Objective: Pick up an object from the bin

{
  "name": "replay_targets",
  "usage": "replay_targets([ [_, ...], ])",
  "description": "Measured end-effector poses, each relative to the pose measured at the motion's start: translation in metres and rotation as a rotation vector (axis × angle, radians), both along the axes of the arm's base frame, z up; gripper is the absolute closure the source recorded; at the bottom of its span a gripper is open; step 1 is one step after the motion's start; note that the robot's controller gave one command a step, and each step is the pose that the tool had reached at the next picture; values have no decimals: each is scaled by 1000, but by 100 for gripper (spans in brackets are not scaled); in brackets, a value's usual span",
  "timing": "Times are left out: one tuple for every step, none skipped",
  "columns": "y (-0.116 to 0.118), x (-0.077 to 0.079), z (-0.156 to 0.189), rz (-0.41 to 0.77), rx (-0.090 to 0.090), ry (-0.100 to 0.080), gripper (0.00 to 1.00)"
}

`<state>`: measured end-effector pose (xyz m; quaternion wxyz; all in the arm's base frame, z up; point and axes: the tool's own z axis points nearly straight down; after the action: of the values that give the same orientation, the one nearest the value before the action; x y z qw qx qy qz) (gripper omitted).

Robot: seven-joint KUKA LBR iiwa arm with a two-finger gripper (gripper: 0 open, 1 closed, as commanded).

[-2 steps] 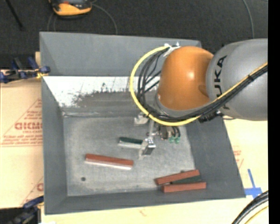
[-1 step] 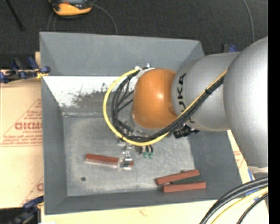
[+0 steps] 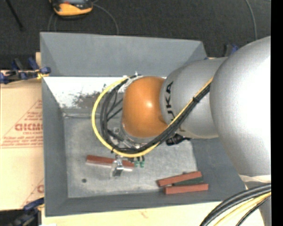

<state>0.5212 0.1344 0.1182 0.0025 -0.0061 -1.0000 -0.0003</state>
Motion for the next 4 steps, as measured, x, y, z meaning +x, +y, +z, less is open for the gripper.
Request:
replay_targets([
  [-4, -1, 15, -121, 1, -7, 0],
  [-11, 19, -44, -133, 0, -12, 0],
  [-9, 15, -35, -133, 1, -5, 100],
  [-9, 15, -35, -133, 1, -5, 100],
])
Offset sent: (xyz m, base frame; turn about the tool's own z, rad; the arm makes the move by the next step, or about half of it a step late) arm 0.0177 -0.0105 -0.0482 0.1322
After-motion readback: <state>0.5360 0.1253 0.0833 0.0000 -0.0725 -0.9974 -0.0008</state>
